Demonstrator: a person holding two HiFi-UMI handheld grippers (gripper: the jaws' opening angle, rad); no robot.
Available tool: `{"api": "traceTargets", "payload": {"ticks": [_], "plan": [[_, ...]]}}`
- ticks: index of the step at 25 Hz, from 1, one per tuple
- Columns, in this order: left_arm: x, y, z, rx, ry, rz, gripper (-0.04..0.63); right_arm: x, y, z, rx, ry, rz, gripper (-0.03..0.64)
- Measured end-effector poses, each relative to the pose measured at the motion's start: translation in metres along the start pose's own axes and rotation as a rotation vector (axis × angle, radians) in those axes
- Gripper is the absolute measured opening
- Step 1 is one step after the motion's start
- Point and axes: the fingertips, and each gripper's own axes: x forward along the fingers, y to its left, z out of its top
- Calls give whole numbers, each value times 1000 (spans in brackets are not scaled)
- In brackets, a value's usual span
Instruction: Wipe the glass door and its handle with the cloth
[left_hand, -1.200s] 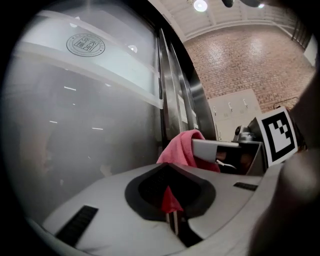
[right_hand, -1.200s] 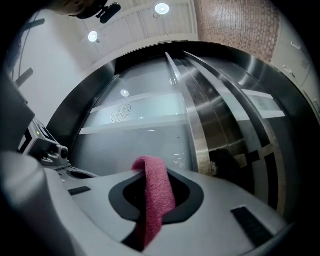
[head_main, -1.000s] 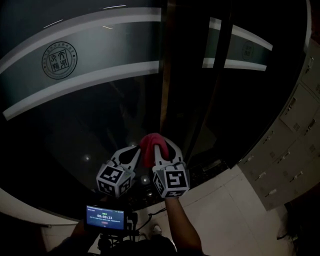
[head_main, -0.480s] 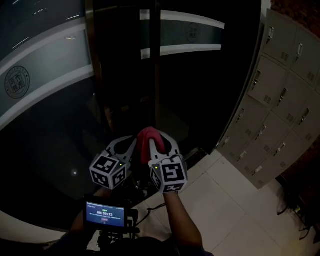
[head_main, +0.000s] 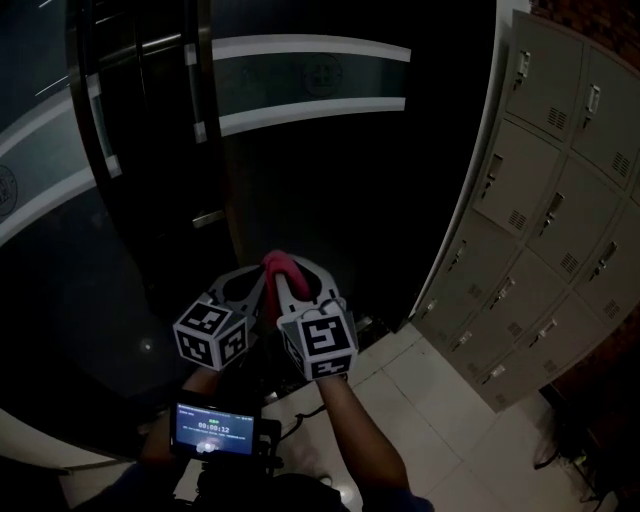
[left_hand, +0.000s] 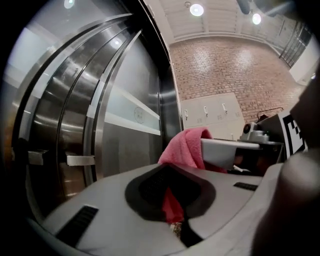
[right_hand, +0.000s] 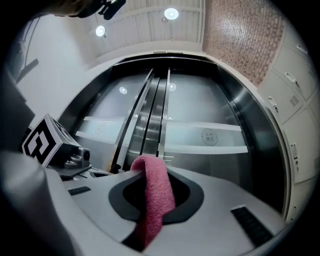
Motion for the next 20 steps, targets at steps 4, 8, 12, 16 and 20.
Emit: {"api": "traceTargets", "payload": {"ticks": [4,8,12,16,20], "plan": [[30,-2,6,4,7,65,12,11,-36,2,12,-23,54,28],[55,15,14,15,11,134,12,39,-55,0,28,-41,134,28],[84,43,30,16,-16,189,11,84,-70,2,28,-66,222,28],[109,84,52,-3,-34,248,11,147,-87,16,40,-101,292,28],[126,116,80,26,-40,278,11,214,-102,57,26,-155,361,28]]}}
